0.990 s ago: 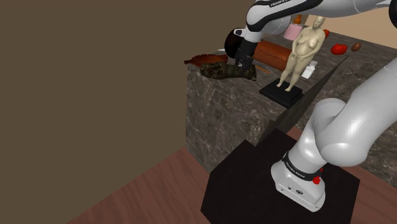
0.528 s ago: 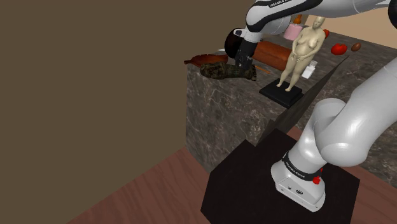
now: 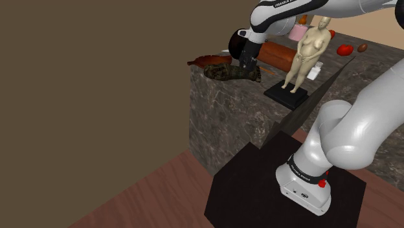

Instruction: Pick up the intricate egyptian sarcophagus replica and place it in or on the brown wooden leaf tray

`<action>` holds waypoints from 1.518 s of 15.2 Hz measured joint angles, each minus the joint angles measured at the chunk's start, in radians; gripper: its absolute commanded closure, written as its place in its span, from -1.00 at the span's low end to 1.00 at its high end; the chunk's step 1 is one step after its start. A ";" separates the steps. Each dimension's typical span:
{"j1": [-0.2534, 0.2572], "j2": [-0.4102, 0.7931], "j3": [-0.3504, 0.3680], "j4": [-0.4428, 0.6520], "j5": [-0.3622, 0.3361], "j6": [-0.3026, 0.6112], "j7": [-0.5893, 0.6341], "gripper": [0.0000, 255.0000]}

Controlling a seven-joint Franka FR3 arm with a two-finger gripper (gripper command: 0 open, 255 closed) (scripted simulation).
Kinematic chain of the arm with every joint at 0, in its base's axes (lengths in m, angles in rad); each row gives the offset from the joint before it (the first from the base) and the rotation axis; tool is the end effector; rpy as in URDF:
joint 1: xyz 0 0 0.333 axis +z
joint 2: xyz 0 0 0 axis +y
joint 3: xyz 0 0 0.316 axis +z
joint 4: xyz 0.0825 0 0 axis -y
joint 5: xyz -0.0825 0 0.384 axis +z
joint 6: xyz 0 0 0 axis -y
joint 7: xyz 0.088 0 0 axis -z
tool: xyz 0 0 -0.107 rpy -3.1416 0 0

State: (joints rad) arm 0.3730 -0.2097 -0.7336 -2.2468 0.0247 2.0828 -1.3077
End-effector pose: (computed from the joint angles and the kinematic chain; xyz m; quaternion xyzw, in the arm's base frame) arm 0.4596 -0.1808 0.4307 -0.8872 -0.4543 -0.0567 0.0574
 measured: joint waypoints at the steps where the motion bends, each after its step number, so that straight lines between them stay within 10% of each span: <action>1: 0.000 0.000 0.000 0.000 0.000 0.000 0.000 1.00; 23: 0.010 -0.010 0.026 0.247 -0.005 -0.253 0.044 1.00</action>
State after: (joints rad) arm 0.3827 -0.2201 -0.7080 -1.9997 0.0193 1.8301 -1.2638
